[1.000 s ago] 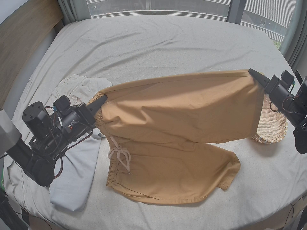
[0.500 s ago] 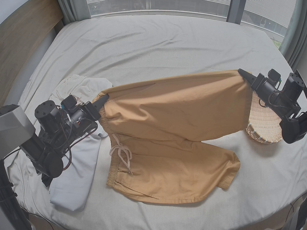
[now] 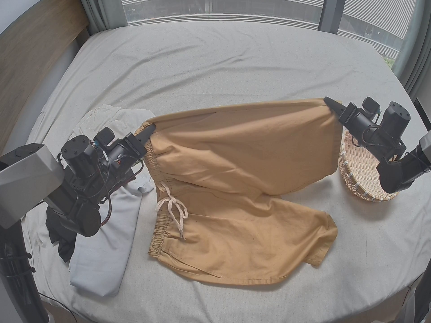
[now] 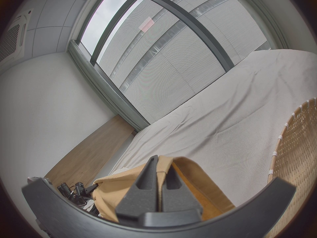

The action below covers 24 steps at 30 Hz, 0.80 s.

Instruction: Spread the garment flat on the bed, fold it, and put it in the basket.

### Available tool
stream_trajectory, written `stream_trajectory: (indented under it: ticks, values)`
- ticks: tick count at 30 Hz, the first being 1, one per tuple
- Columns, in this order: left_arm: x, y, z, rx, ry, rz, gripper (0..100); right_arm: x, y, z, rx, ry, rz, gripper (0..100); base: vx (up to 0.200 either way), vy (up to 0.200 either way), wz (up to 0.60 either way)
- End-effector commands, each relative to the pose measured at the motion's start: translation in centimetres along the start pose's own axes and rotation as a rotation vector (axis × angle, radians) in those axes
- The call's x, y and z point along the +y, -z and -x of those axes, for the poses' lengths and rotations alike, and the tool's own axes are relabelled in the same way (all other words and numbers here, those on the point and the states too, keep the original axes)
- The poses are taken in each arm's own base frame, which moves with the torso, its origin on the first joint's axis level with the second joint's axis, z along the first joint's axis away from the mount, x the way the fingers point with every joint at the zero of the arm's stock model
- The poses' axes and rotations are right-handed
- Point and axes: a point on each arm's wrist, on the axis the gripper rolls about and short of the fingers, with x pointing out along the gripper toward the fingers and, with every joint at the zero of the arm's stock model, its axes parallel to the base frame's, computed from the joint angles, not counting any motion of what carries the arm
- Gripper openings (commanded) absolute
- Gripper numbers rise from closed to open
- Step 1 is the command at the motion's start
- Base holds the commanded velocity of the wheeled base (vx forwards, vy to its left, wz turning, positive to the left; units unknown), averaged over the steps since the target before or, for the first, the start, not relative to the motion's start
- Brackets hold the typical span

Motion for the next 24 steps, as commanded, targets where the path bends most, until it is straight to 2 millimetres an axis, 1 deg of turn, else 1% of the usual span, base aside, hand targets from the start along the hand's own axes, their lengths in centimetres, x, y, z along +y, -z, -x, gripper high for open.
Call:
stream_trajectory:
  ticks: [1,5,8,9,10,15,21,22,24]
  values:
    - [1.3,1.0,-0.8,0.007,-0.014,0.006,0,-1.5,1.3,-1.1,0.015,0.007,-0.009,0,0.0,0.0,0.0]
    - [2.1,1.6,-1.6,0.001,-0.015,0.005,0,-2.0,1.6,-1.8,0.011,0.003,-0.007,0,0.0,0.0,0.0]
    - [2.5,1.6,-1.9,-0.009,-0.015,0.001,0,-2.2,1.9,-2.1,0.012,-0.001,-0.007,0,0.0,0.0,0.0]
    - [3.0,1.7,-2.2,-0.019,-0.021,0.0,0,-2.4,2.0,-2.4,0.01,-0.004,-0.004,0,0.0,0.0,0.0]
    - [3.4,1.6,-2.3,-0.025,-0.029,-0.001,0,-2.6,2.2,-2.6,0.01,-0.004,-0.004,0,0.0,0.0,0.0]
    - [4.4,1.9,-2.7,-0.029,-0.037,-0.002,0,-3.4,2.8,-3.4,0.009,-0.007,-0.005,0,0.0,0.0,0.0]
    - [4.8,2.2,-2.9,-0.026,-0.034,-0.001,0,-4.1,3.0,-4.0,-0.002,-0.005,0.0,0,0.0,0.0,0.0]
    - [4.9,2.4,-3.0,-0.021,-0.03,0.0,100,-4.1,2.9,-4.0,-0.007,-0.005,0.002,100,0.0,0.0,0.0]
    - [4.9,2.2,-3.2,-0.027,-0.023,-0.001,100,-4.3,2.8,-4.0,-0.011,-0.002,0.003,100,0.0,0.0,0.0]
